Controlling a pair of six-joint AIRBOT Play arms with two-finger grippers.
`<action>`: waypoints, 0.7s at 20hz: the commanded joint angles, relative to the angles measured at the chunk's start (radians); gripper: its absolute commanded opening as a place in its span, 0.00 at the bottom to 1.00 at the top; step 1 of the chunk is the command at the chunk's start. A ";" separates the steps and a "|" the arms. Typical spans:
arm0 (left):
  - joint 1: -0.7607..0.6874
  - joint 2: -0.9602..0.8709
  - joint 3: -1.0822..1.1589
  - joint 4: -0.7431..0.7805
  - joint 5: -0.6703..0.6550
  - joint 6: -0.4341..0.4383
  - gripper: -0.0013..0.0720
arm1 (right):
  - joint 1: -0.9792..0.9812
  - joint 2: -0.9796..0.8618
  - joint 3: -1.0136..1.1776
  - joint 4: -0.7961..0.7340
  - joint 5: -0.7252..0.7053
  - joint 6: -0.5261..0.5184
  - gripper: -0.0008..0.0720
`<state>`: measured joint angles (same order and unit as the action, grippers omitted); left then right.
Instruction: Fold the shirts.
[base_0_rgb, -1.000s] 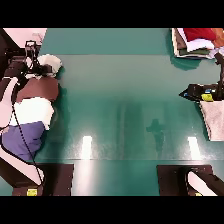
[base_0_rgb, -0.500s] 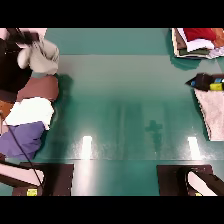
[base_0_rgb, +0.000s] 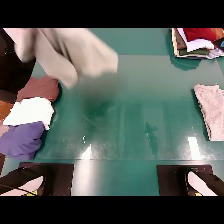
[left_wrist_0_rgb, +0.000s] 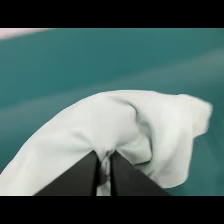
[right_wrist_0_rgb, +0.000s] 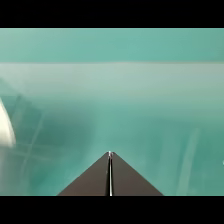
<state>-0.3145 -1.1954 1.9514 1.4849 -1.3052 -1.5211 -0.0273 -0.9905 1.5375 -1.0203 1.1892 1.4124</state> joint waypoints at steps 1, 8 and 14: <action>-0.150 0.026 -0.193 -0.122 -0.077 0.002 0.06 | 0.000 0.000 0.039 0.000 0.019 -0.001 0.03; -0.195 0.026 -0.733 -0.123 0.336 -0.079 0.87 | 0.000 0.000 0.038 -0.001 0.130 -0.001 0.03; 0.031 0.068 -0.753 -0.126 0.095 -0.058 0.87 | 0.000 0.000 0.037 -0.001 0.147 -0.001 0.03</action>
<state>-0.3710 -1.1458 1.2381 1.3708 -1.1183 -1.5814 -0.0273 -0.9905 1.5745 -1.0210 1.3174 1.4117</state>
